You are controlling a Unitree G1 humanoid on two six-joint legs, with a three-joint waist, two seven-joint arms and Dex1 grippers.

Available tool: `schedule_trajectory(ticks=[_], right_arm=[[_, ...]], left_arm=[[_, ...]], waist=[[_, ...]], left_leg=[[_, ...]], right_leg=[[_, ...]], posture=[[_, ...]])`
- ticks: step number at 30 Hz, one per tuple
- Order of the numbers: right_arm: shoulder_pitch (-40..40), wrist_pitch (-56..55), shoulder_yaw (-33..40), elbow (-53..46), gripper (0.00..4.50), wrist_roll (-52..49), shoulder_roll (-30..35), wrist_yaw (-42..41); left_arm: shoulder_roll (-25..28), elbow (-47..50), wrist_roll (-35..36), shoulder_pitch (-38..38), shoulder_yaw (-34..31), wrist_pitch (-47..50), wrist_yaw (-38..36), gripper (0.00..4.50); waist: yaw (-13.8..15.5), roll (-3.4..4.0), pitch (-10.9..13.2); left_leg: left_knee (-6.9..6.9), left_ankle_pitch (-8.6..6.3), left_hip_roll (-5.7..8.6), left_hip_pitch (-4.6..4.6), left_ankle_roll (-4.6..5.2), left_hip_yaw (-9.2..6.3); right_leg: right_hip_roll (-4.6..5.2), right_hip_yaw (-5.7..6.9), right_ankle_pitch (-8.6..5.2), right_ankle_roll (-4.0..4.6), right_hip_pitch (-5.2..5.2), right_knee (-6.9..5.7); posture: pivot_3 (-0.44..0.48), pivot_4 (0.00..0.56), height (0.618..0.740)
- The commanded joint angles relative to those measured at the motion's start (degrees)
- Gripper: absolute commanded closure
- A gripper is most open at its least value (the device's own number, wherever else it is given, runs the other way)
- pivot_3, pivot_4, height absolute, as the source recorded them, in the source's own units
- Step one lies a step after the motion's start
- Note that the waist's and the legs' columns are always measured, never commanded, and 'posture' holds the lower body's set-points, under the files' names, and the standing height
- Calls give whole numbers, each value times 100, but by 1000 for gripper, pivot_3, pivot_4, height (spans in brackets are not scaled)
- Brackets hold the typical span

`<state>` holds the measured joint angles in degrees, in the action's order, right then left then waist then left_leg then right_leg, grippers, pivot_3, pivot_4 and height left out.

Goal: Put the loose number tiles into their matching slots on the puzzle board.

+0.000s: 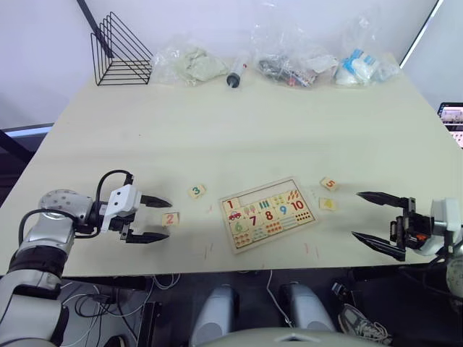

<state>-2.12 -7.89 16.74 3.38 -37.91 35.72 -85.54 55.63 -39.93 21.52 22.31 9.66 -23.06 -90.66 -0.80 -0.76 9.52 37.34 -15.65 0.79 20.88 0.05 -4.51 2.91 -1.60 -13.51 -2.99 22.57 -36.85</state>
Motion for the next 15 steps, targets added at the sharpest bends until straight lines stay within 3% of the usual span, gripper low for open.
schedule_trajectory(ticks=[1, 4, 15], right_arm=[[24, -93, 98, -124, 0, -26, 44, 5], [45, -84, 85, -124, 0, -17, 43, 12], [56, -165, 93, -62, 0, -5, -30, 36]], left_arm=[[122, 11, -6, -49, 99, -39, -184, 2154], [166, 36, 44, -89, 112, -49, -184, 3606], [548, 730, 376, -398, -71, 204, -184, 3598]], waist=[[-1, 0, 0], [-3, 0, 0], [-4, -2, -1]], left_leg=[[0, 0, 0, 0, 0, 0], [0, 0, 0, 0, 0, 0], [0, 0, -3, 0, 0, 0]], right_leg=[[0, 0, 0, 0, 0, 0], [-1, 0, 0, 0, 0, 0], [-1, -1, 0, 0, 0, 0]], posture=[[0, 150, 740], [0, 150, 740], [0, 150, 740]])
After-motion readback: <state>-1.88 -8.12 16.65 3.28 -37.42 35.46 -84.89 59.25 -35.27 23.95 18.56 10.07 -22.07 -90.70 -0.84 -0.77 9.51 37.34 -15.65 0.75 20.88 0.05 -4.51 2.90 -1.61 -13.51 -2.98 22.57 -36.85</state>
